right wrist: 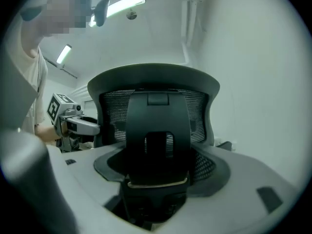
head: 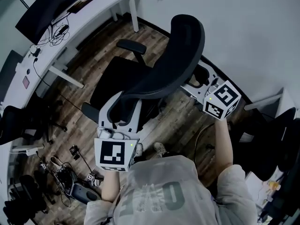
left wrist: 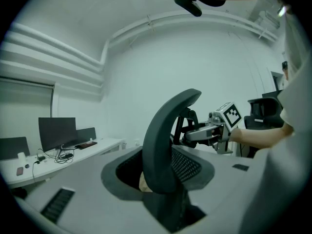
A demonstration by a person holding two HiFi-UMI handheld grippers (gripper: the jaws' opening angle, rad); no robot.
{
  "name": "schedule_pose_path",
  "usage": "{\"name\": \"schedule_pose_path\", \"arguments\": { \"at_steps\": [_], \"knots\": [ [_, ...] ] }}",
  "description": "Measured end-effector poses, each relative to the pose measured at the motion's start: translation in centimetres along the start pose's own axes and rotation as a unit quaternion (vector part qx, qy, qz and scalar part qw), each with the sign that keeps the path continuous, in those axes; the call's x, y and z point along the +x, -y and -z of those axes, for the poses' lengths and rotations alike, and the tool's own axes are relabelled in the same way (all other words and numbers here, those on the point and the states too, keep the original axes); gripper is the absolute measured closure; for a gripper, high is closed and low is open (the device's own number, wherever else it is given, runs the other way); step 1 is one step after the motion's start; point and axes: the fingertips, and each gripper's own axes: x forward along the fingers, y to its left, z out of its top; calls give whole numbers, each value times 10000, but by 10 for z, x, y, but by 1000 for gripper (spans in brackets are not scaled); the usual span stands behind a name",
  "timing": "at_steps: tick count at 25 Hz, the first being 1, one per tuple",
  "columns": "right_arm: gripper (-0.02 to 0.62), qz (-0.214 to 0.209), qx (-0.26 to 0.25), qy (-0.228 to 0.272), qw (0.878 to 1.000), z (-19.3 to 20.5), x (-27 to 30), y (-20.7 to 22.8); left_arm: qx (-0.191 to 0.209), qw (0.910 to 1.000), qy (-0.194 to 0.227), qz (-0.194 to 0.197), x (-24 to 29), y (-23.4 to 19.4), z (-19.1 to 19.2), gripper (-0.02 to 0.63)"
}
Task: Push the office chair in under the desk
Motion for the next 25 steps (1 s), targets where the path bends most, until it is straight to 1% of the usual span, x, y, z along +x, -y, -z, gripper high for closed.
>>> {"name": "schedule_pose_path", "arguments": {
  "at_steps": [3,7,11,14,18,22,25],
  "knots": [
    [285,22,-69,-3,10000,0,-1,-5,2,9993,-165,-321,-3,-3,6,417],
    [284,130,-116,176,9997,2,-10,-13,43,9963,-380,-764,-4,-3,10,399],
    [284,310,-87,237,9992,6,-16,-21,-32,9934,-548,-1005,-7,-6,11,388],
    [284,491,-79,188,9986,7,-16,-27,31,9926,-483,-1114,-9,-12,11,377],
    [285,645,-40,102,9979,9,-11,-35,-1,9916,-505,-1195,-11,-23,15,367],
    [284,819,-28,143,9965,6,-9,-34,26,9916,-504,-1189,-8,-27,13,364],
    [285,917,-52,68,9957,4,1,-35,-51,9921,-467,-1163,-5,-40,13,362]
  ]
}}
